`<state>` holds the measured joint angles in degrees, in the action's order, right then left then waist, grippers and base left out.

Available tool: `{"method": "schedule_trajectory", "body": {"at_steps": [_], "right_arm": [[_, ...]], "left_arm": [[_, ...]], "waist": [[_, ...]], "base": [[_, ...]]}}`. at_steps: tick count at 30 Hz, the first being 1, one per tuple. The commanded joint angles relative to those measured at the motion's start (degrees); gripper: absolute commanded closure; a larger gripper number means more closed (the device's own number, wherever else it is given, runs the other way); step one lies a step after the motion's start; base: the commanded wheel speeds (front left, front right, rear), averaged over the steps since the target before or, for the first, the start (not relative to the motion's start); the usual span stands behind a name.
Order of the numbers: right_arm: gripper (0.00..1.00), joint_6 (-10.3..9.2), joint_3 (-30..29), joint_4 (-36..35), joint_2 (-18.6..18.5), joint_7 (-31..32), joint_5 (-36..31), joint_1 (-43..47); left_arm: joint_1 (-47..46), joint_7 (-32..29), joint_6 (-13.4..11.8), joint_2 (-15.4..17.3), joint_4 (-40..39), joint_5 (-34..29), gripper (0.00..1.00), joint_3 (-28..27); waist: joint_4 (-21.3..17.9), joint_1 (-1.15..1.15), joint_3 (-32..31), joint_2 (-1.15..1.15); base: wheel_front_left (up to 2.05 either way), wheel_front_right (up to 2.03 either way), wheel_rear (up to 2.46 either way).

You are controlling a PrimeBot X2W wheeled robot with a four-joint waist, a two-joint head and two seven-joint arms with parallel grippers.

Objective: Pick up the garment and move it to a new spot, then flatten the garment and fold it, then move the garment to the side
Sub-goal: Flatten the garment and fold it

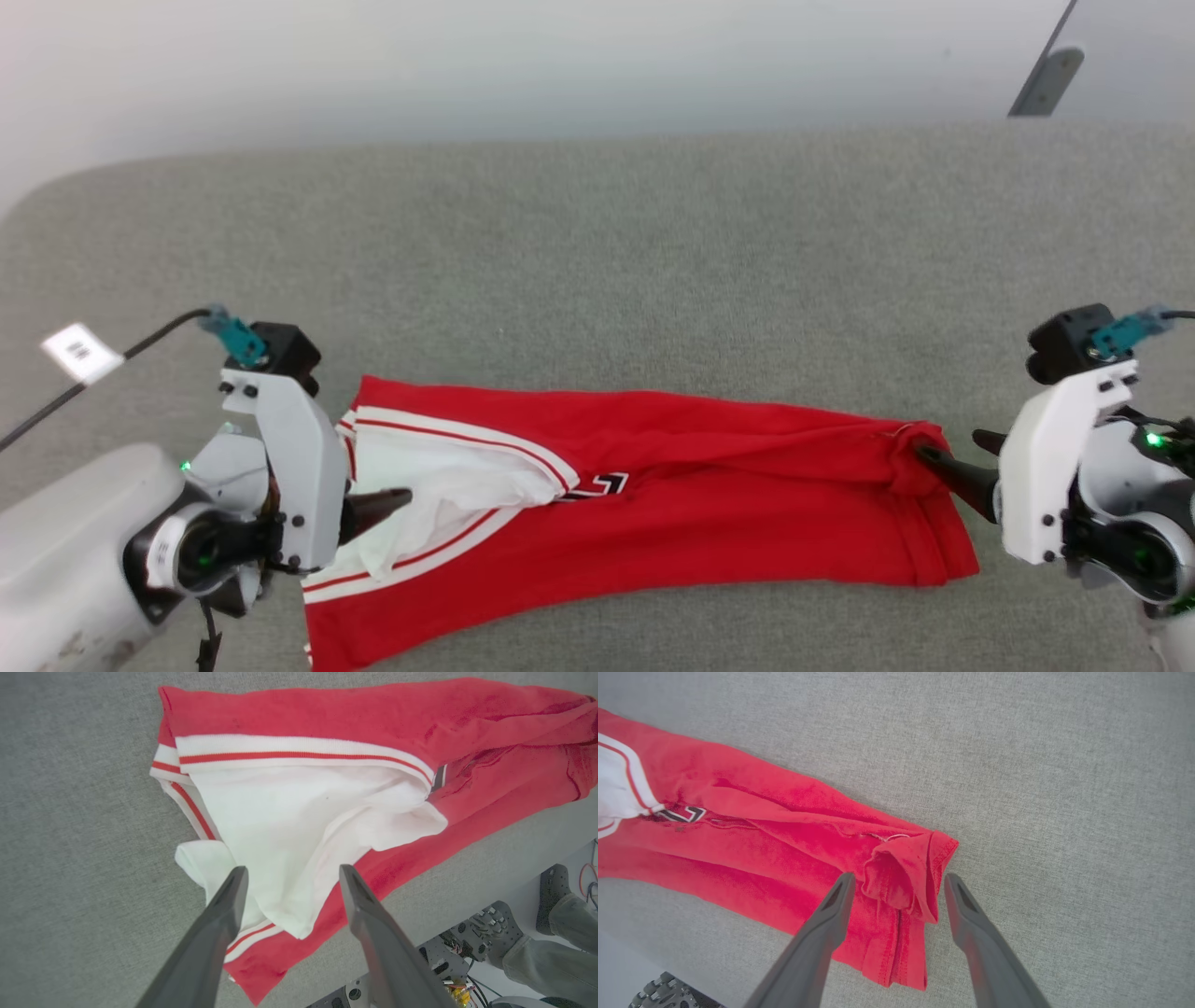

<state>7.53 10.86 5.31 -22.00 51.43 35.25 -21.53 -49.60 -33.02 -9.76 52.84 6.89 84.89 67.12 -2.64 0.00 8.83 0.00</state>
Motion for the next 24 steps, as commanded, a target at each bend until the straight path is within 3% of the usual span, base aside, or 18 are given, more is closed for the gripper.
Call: {"method": "schedule_trajectory", "body": {"at_steps": [1, 9, 18, 22, 24], "right_arm": [[0.00, -0.10, -0.53, -0.16, -0.13, -0.22, 0.21, 0.87], [0.00, -0.10, -7.38, -2.33, 2.26, -1.71, -0.43, 5.37], [0.00, -0.10, -13.48, 0.43, 4.87, -0.96, -5.47, 6.96], [0.00, -0.10, -15.59, 2.51, 5.77, 1.05, -6.56, 6.17], [0.00, -0.10, -16.36, 3.42, 5.87, 2.31, -7.19, 5.97]], "left_arm": [[0.96, 0.62, -0.15, 0.11, -0.26, -0.37, 0.00, -0.21], [6.87, 18.65, -0.11, 2.78, -3.65, -3.99, 0.00, -3.82], [15.81, 44.20, -3.25, 3.59, -1.92, -8.11, 0.00, -8.94], [19.49, 48.04, -5.19, 2.46, -0.94, -10.28, 0.00, -13.86], [21.60, 48.18, -5.94, 0.78, -0.81, -14.04, 0.00, -19.64]], "waist": [[0.70, 0.00, -1.80, 0.00], [1.37, 0.00, -3.75, 0.00], [3.48, 0.00, -3.66, 0.00], [4.96, 0.00, -3.09, 0.00], [5.89, 0.00, -2.84, 0.00]], "base": [[0.00, 0.00, 0.00], [0.00, 0.00, 0.00], [0.00, 0.00, 0.00], [0.00, 0.00, 0.00], [0.00, 0.00, 0.00]]}}
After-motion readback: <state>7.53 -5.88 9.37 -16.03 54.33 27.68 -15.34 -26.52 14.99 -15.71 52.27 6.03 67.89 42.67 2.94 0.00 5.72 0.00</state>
